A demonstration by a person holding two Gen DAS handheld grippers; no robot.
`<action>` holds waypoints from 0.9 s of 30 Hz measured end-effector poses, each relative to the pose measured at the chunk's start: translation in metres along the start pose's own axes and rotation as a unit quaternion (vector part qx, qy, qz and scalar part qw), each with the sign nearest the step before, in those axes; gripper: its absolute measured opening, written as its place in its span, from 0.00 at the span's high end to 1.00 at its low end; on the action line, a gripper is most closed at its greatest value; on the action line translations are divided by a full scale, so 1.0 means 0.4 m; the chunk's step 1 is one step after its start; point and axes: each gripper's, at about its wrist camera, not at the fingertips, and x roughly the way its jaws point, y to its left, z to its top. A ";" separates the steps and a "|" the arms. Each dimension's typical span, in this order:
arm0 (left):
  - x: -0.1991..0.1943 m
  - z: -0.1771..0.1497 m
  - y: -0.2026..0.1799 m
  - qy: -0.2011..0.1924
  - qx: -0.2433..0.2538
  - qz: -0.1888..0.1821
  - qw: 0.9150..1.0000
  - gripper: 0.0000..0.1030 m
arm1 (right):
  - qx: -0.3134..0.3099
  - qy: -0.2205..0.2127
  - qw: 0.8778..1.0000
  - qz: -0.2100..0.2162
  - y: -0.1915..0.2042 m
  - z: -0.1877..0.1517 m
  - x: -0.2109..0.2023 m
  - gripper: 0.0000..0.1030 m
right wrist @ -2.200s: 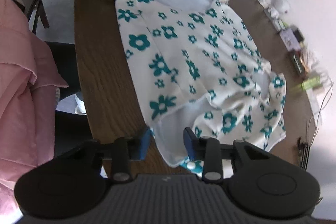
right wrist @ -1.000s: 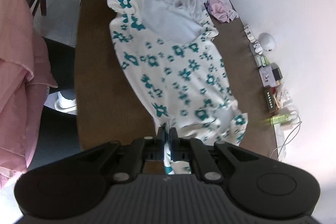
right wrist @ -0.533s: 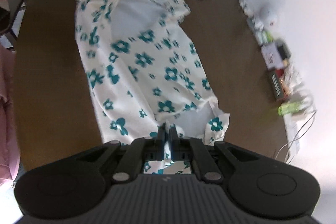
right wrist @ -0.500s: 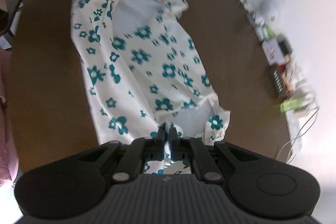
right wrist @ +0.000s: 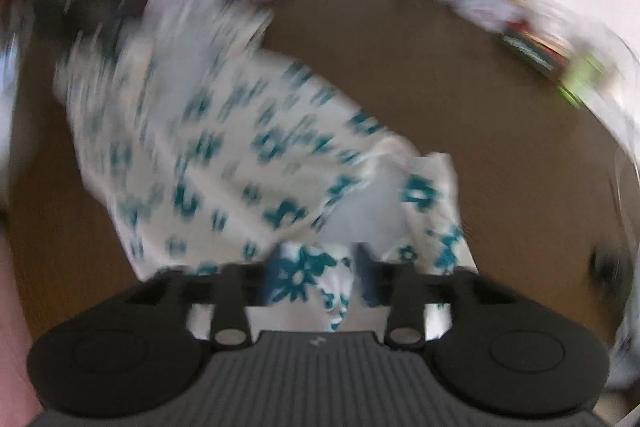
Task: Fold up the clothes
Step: 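Lay the garment down and pinch its edge again with both grippers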
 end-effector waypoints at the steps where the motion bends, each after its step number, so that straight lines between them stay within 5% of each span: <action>1: -0.024 -0.024 0.029 -0.023 -0.051 -0.011 0.998 0.43 | 0.040 -0.031 0.999 0.003 -0.026 -0.020 -0.025 0.49; 5: -0.109 -0.163 0.075 -0.109 -0.192 -0.091 0.971 0.32 | 0.130 -0.087 0.988 -0.009 -0.049 -0.154 -0.085 0.49; 9: -0.121 -0.244 0.025 -0.108 -0.237 -0.108 0.960 0.32 | 0.217 -0.141 0.966 -0.020 -0.072 -0.288 -0.144 0.47; 12: -0.098 -0.267 -0.007 -0.103 -0.252 -0.115 0.955 0.33 | 0.242 -0.139 0.960 -0.022 -0.074 -0.338 -0.130 0.47; 15: -0.067 -0.279 -0.003 -0.106 -0.275 -0.122 0.948 0.42 | 0.254 -0.146 0.956 -0.016 -0.080 -0.371 -0.111 0.46; 18: -0.044 -0.277 -0.002 -0.113 -0.287 -0.122 0.943 0.67 | 0.255 -0.155 0.954 0.001 -0.079 -0.385 -0.101 0.50; 19: -0.038 -0.275 -0.005 -0.115 -0.290 -0.121 0.942 0.79 | 0.253 -0.155 0.955 0.006 -0.075 -0.383 -0.098 0.55; 20: -0.032 -0.273 -0.007 -0.117 -0.293 -0.121 0.941 0.90 | 0.247 -0.150 0.957 0.009 -0.069 -0.377 -0.095 0.75; 21: -0.029 -0.270 -0.013 -0.117 -0.292 -0.113 0.942 0.93 | 0.235 -0.144 0.961 0.010 -0.059 -0.370 -0.091 0.88; 27: -0.024 -0.258 -0.004 -0.120 -0.296 -0.079 0.944 0.96 | 0.184 -0.140 0.973 -0.021 -0.025 -0.339 -0.081 0.95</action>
